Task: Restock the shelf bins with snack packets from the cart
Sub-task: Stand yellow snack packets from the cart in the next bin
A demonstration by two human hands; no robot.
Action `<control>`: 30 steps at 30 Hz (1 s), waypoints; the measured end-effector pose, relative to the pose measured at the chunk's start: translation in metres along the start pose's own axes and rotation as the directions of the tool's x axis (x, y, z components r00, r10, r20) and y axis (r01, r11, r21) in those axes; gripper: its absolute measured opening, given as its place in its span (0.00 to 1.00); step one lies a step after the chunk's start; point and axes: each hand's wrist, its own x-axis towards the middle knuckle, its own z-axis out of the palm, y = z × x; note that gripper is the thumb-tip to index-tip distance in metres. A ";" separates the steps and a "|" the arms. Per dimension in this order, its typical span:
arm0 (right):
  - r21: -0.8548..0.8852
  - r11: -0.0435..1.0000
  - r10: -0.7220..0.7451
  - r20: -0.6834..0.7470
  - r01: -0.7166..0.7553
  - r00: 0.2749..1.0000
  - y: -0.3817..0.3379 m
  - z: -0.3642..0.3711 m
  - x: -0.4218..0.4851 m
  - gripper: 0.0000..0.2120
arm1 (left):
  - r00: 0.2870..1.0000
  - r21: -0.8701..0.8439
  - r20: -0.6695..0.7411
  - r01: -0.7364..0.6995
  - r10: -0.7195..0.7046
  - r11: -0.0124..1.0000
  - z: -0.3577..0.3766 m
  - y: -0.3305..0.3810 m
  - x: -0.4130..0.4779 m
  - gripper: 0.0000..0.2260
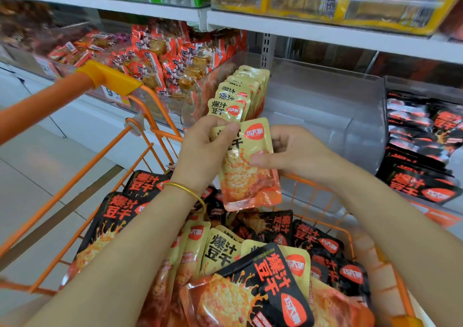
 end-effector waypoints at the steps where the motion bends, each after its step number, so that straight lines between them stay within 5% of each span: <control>1: 0.032 0.999 0.010 -0.007 -0.009 1.000 -0.003 -0.004 0.006 0.08 | 1.000 -0.028 -0.027 0.013 -0.014 1.000 0.001 0.001 0.000 0.07; 4: 0.125 0.992 0.042 -0.257 -0.010 0.966 -0.008 -0.025 0.031 0.07 | 0.996 0.042 -0.091 0.014 -0.010 0.999 0.002 -0.002 0.000 0.13; 6: 0.171 0.985 0.069 -0.431 0.007 0.900 -0.006 -0.038 0.051 0.08 | 0.994 0.360 -0.044 -0.077 0.099 0.930 0.002 -0.012 0.003 0.16; 8: 0.136 0.991 0.073 -0.467 -0.010 0.881 0.002 -0.038 0.071 0.12 | 0.986 0.603 0.075 -0.164 0.148 0.781 0.005 -0.021 0.001 0.17; 11: -0.056 0.991 0.088 -0.395 -0.120 0.914 0.026 -0.018 0.099 0.19 | 0.979 0.747 0.149 -0.202 0.137 0.633 0.009 -0.025 -0.006 0.20; 15: -0.531 0.822 0.011 -0.346 -0.205 0.938 0.046 0.000 0.129 0.22 | 0.983 0.805 0.161 -0.183 0.088 0.565 0.009 -0.028 -0.008 0.23; 17: -0.633 0.733 0.034 -0.334 -0.250 0.942 0.049 0.003 0.137 0.21 | 0.983 0.811 0.175 -0.180 0.064 0.557 0.010 -0.029 -0.008 0.23; 23: -0.623 0.694 0.247 -0.268 -0.362 0.931 0.057 0.005 0.143 0.17 | 0.984 0.805 0.160 -0.179 0.085 0.565 0.011 -0.029 -0.010 0.22; 30: -0.676 0.660 0.145 -0.314 -0.328 0.938 0.050 0.010 0.146 0.14 | 0.983 0.807 0.162 -0.180 0.082 0.562 0.010 -0.029 -0.011 0.23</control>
